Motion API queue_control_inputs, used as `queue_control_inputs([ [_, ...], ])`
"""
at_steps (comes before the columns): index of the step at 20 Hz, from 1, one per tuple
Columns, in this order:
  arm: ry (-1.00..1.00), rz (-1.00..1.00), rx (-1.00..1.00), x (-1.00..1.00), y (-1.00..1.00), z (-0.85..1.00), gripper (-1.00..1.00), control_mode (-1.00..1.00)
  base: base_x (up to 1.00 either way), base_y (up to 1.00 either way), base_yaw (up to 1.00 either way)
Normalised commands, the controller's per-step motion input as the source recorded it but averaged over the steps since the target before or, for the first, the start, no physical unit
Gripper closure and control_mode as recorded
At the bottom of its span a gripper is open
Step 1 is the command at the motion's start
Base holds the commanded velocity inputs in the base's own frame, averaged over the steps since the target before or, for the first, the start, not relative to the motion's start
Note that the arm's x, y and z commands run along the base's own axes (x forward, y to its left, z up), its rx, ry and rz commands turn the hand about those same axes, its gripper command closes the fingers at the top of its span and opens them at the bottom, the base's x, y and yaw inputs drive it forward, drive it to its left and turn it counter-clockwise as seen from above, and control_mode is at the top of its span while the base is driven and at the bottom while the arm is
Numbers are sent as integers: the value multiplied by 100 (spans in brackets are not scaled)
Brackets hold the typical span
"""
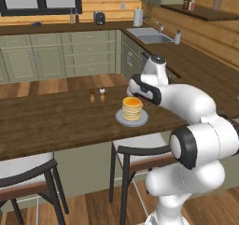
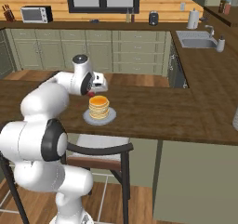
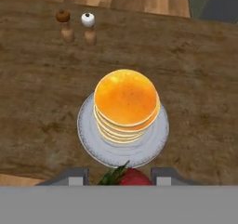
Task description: Take the strawberry from the fridge and place it on top of the pancake, located on the dining counter.
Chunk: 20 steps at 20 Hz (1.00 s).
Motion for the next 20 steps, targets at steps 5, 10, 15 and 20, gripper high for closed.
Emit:
queue_control_inputs([
  [5,11,0,0,62,5,-57,100,-100,0,0,0],
  [10,2,0,0,14,15,-34,100,-100,0,0,0],
  [15,0,0,0,21,2,-14,100,-100,0,0,0],
  [20,0,0,0,51,0,-1,100,-100,0,0,0],
])
